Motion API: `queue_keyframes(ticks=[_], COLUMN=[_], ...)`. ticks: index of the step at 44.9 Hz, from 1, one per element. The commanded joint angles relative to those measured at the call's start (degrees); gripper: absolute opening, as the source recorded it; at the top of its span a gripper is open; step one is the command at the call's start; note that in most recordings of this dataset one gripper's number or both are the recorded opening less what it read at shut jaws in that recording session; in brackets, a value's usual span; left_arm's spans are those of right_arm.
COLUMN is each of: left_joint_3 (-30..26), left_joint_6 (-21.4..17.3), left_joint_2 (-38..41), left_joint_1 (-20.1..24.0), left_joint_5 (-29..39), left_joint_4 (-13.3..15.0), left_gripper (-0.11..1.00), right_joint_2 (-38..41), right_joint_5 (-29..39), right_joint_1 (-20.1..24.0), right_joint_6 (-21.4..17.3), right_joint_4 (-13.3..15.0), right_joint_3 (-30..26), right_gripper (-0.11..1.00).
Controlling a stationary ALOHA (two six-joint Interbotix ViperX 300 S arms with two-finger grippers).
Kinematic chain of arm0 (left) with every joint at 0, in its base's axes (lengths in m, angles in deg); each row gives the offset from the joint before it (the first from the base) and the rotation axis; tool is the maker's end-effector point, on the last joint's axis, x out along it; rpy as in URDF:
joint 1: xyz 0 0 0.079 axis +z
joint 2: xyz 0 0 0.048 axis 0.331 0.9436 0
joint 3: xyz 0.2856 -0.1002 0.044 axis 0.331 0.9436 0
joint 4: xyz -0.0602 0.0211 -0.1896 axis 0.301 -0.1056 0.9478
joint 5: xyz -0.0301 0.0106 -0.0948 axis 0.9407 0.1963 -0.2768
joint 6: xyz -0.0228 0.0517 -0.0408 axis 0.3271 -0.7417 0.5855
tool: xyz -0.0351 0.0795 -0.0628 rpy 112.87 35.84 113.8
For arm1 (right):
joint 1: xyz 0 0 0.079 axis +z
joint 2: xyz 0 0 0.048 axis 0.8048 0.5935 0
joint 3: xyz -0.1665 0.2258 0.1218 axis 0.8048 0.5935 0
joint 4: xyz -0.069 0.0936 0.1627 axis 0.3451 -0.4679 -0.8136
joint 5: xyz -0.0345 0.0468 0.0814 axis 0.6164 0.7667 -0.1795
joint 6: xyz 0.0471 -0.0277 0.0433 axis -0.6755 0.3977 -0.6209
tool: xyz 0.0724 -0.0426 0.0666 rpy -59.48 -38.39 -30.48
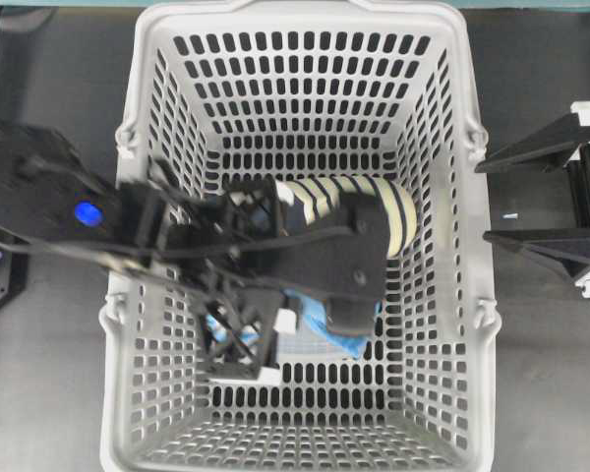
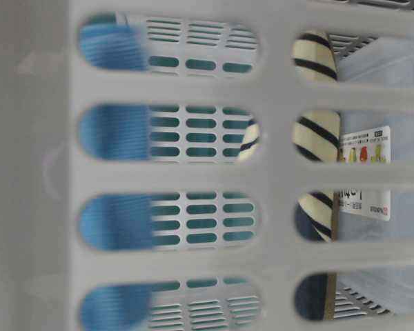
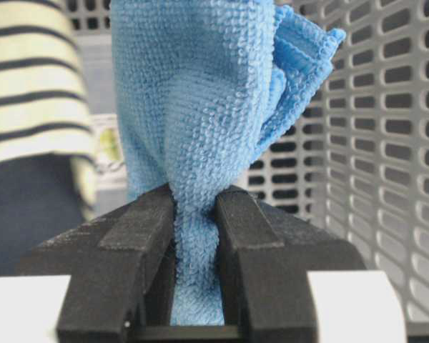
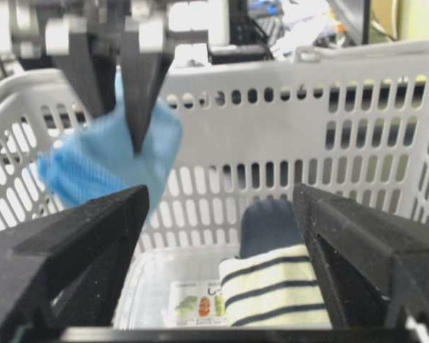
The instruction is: Pick up the blue cloth from the shopping basket with the left arm.
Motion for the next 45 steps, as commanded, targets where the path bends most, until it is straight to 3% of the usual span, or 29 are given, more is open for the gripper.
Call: queue_keyframes(ticks=[1, 45], left_joint_3=[-4.57, -3.6], left_joint_6=[-0.26, -0.26], left_joint_2=[-3.6, -6.15], left_joint_1=[0.79, 2.2], left_joint_5=[2.9, 3.25], left_joint_4=[-0.09, -0.09], left_gripper=[0.13, 0.13], right_joint_2=[0.35, 0.44], right_joint_5=[-0.88, -1.32], right_joint_1=[0.18, 0.62], right_joint_6=[0.0, -0.09], right_joint_4=[-0.18, -0.18], right_joint_3=[-0.53, -0.53], right_gripper=[0.79, 0.78])
